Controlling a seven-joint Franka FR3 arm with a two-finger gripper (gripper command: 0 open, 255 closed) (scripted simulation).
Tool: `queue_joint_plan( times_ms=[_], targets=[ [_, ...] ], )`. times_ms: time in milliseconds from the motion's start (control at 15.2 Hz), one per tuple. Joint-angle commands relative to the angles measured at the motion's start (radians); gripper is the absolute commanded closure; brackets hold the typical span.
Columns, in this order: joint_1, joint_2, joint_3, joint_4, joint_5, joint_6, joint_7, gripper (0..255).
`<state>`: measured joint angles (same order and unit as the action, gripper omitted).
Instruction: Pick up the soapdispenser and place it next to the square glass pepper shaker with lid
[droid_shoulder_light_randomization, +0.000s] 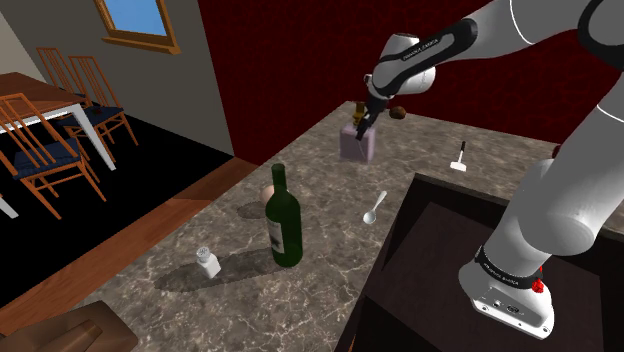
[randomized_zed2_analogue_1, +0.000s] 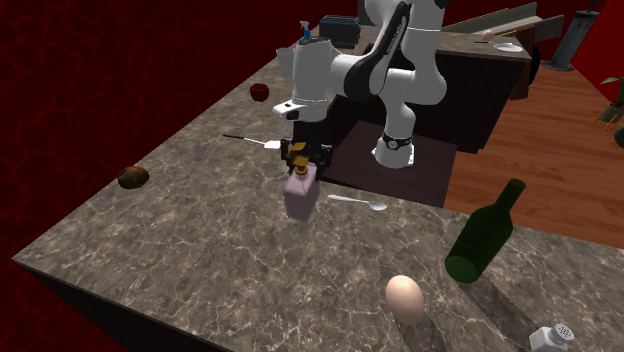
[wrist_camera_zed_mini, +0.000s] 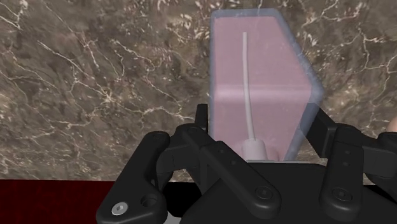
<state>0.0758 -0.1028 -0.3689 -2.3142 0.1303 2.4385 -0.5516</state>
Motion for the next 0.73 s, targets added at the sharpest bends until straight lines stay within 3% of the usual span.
queue_joint_plan(
  times_ms=[0,660],
  targets=[
    [-0.002,-0.014,0.002,0.016,-0.012,-0.028,0.01,255],
    [-0.008,-0.073,0.012,0.096,-0.053,-0.161,0.051,255]
  ],
)
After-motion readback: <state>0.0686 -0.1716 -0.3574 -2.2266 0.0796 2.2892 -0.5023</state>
